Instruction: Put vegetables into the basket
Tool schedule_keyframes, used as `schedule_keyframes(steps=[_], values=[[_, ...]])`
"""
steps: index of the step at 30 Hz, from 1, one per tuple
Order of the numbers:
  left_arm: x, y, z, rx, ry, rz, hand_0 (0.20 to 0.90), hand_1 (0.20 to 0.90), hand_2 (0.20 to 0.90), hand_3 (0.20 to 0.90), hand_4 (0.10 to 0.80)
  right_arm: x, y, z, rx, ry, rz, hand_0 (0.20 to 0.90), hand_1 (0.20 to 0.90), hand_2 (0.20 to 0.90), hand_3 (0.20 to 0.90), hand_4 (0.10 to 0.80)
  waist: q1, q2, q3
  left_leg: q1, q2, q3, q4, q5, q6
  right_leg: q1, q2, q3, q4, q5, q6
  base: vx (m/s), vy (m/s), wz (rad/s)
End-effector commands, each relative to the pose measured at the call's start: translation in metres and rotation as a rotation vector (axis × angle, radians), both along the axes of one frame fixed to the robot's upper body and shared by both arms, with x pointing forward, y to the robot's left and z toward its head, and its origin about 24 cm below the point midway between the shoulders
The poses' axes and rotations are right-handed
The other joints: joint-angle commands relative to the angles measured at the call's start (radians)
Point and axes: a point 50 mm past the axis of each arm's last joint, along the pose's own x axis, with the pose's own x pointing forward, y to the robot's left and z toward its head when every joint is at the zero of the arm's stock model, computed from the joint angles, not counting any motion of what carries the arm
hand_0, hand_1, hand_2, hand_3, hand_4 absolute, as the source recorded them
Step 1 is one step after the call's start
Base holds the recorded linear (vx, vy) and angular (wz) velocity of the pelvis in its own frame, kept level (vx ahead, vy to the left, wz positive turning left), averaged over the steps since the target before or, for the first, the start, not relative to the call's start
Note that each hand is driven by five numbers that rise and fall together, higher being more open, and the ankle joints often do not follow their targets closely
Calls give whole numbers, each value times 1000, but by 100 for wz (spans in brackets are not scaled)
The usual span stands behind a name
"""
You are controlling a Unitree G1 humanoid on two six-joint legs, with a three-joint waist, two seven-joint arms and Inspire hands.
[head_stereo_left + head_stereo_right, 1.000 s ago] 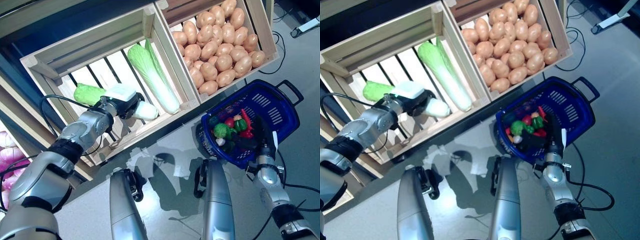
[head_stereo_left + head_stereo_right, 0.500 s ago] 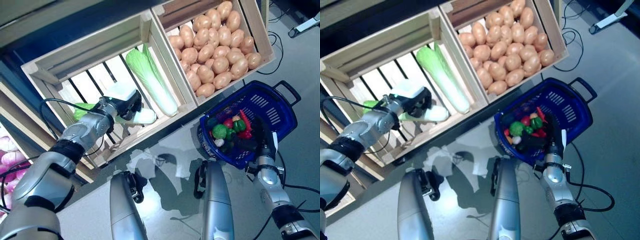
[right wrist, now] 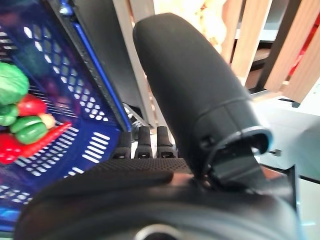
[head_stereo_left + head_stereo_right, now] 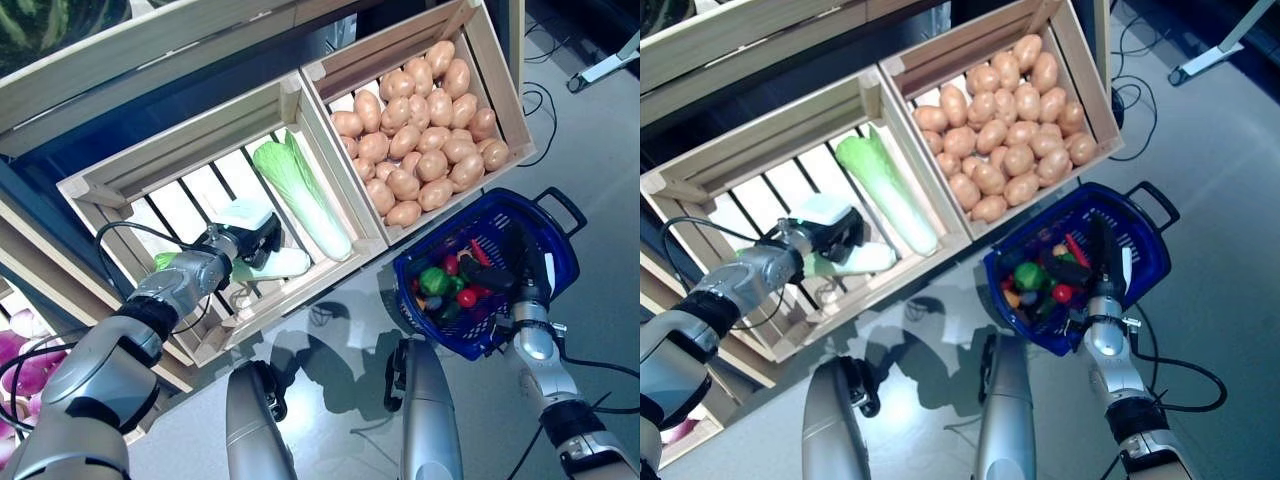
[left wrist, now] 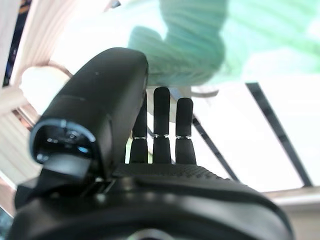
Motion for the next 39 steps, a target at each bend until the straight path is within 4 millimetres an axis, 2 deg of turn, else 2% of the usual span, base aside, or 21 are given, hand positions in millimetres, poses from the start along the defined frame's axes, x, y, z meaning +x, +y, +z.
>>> schedule_keyframes(steps=[1, 6, 14, 15, 16, 25, 29, 33, 39], values=[[-16, 55, -6, 0, 15, 243, 900, 900, 900, 900, 800, 4, -7, 46, -52, -216, -34, 900, 900, 900, 900, 800, 12, -5, 12, 41, 20, 9, -1, -72, -15, 27, -21, 23, -109, 109, 44, 0, 0, 0], [-19, 57, 4, -19, -106, 277, 900, 900, 900, 900, 800, -3, -3, 43, -71, -217, -32, 900, 900, 900, 900, 800, 17, -3, 26, 49, 11, 16, -23, -71, -12, 33, -16, 19, -131, 115, 47, -19, -10, 0], [-30, 59, 21, 7, -250, 291, 900, 900, 900, 900, 800, -18, -13, 34, -51, -206, -55, 900, 900, 900, 900, 800, 31, 1, 47, 54, -3, 15, -38, -78, -13, 40, -18, 10, -147, 113, 51, -18, -18, 2], [-32, 59, 23, 18, -267, 284, 900, 900, 900, 900, 800, -19, -13, 33, -49, -205, -56, 900, 900, 900, 900, 800, 32, 2, 48, 56, -6, 16, -45, -75, -12, 41, -17, 8, -152, 115, 50, -97, -41, 4], [-34, 59, 28, 25, -286, 276, 900, 900, 900, 900, 800, -20, -12, 33, -55, -206, -55, 900, 900, 900, 900, 800, 35, 4, 50, 55, -10, 21, -72, -43, -5, 40, -15, 2, -176, 142, 41, -93, -37, 12], [-45, 67, 50, 156, -269, 293, 900, 900, 900, 900, 800, -24, -16, 36, -91, -203, -59, 900, 900, 900, 900, 800, 42, 14, 57, 77, -18, 20, -106, -38, -8, 61, -19, -6, -201, 144, 43, -17, -18, 9], [-56, 78, 83, 255, -401, 342, 900, 900, 900, 900, 800, -27, -16, 35, -78, -198, -69, 900, 900, 900, 900, 800, 49, 20, 58, 97, -24, 21, -130, -35, -8, 79, -16, -7, -220, 146, 43, 0, -23, 5], [-69, 81, 110, 269, -591, 352, 900, 900, 900, 900, 800, -34, -13, 22, -55, -178, -76, 900, 900, 900, 900, 800, 58, 25, 48, 132, -34, 24, -180, -21, -8, 111, -15, -11, -256, 154, 36, 11, -27, 8], [-80, 78, 107, 222, -692, 290, 900, 900, 900, 900, 800, -42, -3, 2, -37, -149, -75, 900, 900, 900, 900, 800, 69, 30, 18, 216, -47, 35, -293, 19, -5, 192, -10, -22, -343, 175, 23, 33, -17, 10]])
